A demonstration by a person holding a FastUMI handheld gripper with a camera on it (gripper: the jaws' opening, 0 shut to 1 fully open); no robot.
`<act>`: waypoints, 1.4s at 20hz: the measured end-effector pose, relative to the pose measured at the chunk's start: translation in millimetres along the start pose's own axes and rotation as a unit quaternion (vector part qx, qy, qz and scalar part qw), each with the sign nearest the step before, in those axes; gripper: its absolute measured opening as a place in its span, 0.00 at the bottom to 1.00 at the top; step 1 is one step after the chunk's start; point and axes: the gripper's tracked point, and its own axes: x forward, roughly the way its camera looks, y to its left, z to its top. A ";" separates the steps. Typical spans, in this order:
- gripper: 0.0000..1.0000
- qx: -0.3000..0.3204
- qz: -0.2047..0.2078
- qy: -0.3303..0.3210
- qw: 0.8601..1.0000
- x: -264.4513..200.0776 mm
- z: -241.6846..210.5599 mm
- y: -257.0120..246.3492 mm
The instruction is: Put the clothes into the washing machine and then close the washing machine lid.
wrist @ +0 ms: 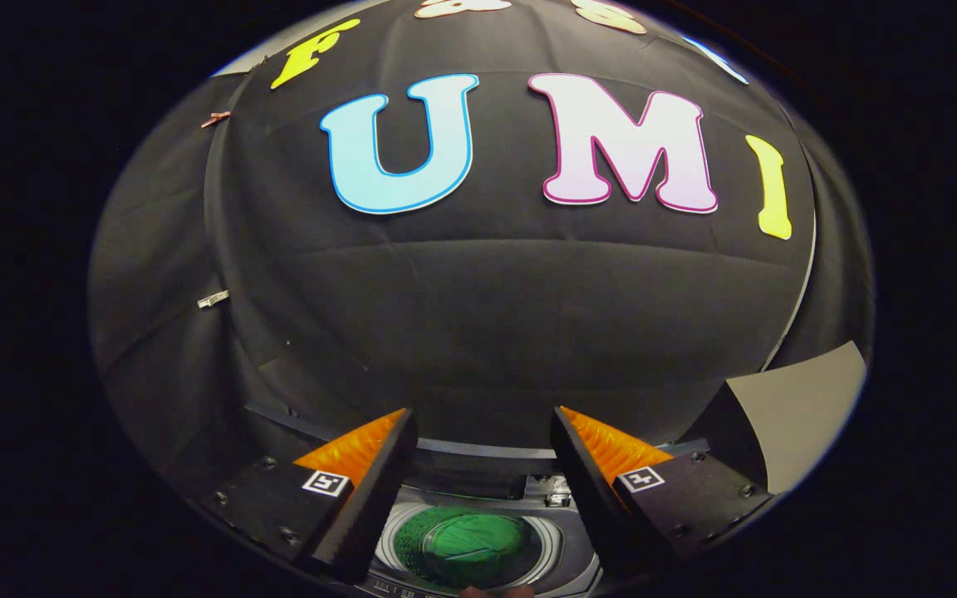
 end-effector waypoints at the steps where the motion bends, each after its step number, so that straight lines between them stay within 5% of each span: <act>1: 1.00 0.000 0.004 0.000 1.000 -3.8 -4.0 0.5; 11: 1.00 0.003 0.033 0.007 0.999 -40.6 -48.7 7.4; 18: 1.00 -0.007 0.043 0.058 0.997 -70.6 -124.5 5.7; 28: 0.99 0.022 0.029 -0.039 0.999 -134.5 -97.9 -9.9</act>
